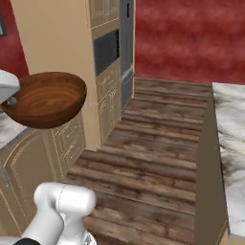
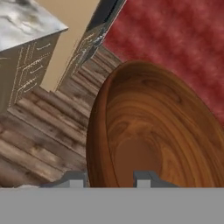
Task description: Move the bowls from the cabinet to the plates on the dining table.
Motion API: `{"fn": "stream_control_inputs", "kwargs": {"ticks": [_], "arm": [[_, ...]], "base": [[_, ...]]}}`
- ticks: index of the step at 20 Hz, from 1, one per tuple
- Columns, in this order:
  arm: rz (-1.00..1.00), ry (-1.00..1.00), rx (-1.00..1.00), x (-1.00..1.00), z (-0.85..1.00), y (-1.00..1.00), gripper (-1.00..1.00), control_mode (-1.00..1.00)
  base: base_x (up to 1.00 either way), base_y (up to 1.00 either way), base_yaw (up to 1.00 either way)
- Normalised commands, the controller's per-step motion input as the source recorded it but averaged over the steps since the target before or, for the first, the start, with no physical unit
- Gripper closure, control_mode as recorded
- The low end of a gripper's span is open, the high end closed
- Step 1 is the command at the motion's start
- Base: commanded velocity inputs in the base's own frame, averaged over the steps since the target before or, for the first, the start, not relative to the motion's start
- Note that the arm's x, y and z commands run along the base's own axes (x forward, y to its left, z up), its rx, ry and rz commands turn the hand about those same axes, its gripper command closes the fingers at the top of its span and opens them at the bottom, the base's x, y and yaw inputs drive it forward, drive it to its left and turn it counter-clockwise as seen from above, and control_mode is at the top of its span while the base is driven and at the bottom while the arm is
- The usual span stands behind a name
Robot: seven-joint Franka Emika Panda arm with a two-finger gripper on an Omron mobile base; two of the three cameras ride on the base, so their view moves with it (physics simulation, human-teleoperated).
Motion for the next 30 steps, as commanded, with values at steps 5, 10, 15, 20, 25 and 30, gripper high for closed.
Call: {"fn": "stream_control_inputs", "kwargs": {"ticks": [5, 10, 15, 20, 25, 30], "arm": [[0.00, 0.00, 0.00, 0.00, 0.00, 0.00, 1.00, 1.00], [0.00, 0.00, 0.00, 0.00, 0.00, 0.00, 1.00, 1.00], [0.00, 0.00, 0.00, 0.00, 0.00, 0.00, 1.00, 1.00], [0.00, 0.00, 0.00, 0.00, 0.00, 0.00, 1.00, 1.00], [0.00, 0.00, 0.00, 0.00, 0.00, 0.00, 1.00, 1.00], [0.00, 0.00, 0.00, 0.00, 0.00, 0.00, 1.00, 1.00]], "base": [[0.64, 0.00, -0.62], [0.78, 0.10, -0.56], [0.99, 0.38, -0.38], [0.96, 0.43, -0.32], [0.85, 0.38, -0.33], [0.71, 0.06, -0.48]]}}
